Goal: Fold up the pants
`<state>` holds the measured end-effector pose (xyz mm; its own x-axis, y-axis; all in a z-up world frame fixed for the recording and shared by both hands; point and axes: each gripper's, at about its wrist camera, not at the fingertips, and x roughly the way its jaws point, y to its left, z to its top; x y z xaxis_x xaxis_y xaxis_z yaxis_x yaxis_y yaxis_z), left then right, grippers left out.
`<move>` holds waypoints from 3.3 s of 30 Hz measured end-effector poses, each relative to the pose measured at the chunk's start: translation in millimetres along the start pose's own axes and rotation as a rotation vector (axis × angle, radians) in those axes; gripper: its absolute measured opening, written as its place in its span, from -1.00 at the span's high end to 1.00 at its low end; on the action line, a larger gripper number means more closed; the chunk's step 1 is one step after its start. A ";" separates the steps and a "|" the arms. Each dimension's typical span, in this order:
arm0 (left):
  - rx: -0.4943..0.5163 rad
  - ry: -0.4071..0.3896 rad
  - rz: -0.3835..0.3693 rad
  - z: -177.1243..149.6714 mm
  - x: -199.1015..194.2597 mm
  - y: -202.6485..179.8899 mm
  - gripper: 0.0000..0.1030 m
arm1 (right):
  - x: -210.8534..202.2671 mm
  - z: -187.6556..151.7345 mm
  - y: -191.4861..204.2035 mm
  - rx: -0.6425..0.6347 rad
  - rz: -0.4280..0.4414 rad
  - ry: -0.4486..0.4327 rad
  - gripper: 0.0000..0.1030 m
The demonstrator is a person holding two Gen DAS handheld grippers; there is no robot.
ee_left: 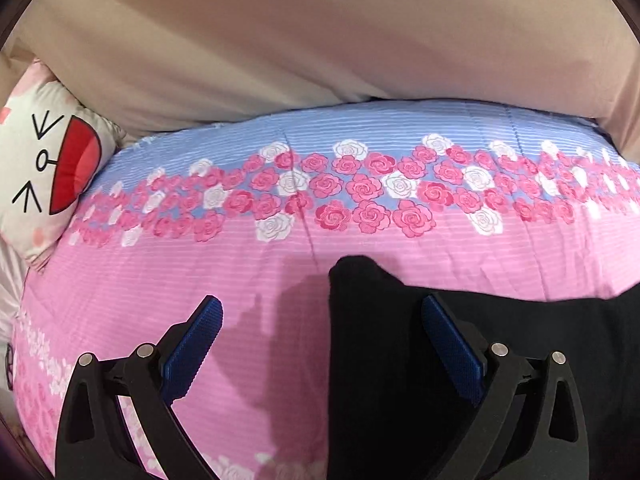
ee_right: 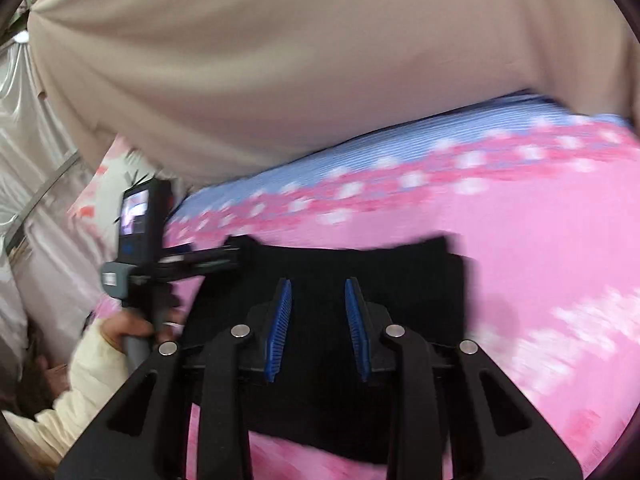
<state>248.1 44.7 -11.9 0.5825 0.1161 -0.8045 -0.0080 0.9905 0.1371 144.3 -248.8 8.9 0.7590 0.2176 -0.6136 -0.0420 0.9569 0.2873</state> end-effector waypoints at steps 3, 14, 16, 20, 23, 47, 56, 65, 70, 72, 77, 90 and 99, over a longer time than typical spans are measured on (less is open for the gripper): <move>0.010 0.025 0.003 0.4 10.4 -4.5 -0.90 | 63.6 14.7 13.8 -0.018 -0.029 0.089 0.48; 0.017 0.042 0.009 -1.2 30.5 -2.9 -0.90 | 28.9 5.7 -87.8 0.276 -0.204 -0.003 1.00; -0.013 -0.007 -0.008 -7.4 6.8 3.7 -0.89 | -8.3 -4.9 -78.9 0.268 -0.160 -0.082 0.90; -0.014 -0.090 -0.116 -41.0 -48.5 3.4 -0.90 | -17.7 -33.2 -56.0 0.106 -0.232 -0.042 0.96; 0.099 -0.081 -0.044 -59.3 -38.0 -25.6 -0.90 | -16.6 -48.2 -91.1 0.303 -0.142 -0.077 1.00; 0.035 -0.013 -0.160 -148.3 -72.4 -23.5 -0.90 | -99.1 -124.9 -36.6 0.101 -0.248 -0.111 0.51; 0.093 -0.045 -0.085 -151.4 -79.7 -36.0 -0.90 | -70.5 -121.9 -19.0 0.026 -0.308 -0.032 0.07; 0.086 -0.037 -0.086 -149.7 -76.6 -36.4 -0.90 | -58.2 -125.8 -20.1 0.013 -0.354 -0.006 0.36; 0.085 -0.035 -0.085 -149.9 -76.3 -36.6 -0.90 | -57.9 -125.7 -19.0 0.015 -0.365 -0.009 0.40; 0.084 -0.034 -0.084 -149.8 -76.7 -36.3 -0.90 | -64.5 -125.0 -20.2 0.032 -0.348 -0.027 0.48; 0.104 -0.027 -0.116 -151.8 -76.3 -37.8 -0.90 | -76.8 -134.0 -44.7 0.119 -0.329 -0.011 0.52; 0.038 -0.048 -0.106 -151.0 -93.0 -10.9 -0.90 | -118.7 -110.8 -11.0 0.053 -0.179 -0.178 0.45; -0.027 -0.037 -0.171 -133.2 -94.0 17.5 -0.90 | -76.3 -79.7 -35.4 0.091 -0.223 -0.079 0.90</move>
<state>84.9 61.0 -10.9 0.6072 -0.0562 -0.7926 0.0717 0.9973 -0.0158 36.1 -284.0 -13.2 0.7917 -0.0160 -0.6107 0.1879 0.9576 0.2184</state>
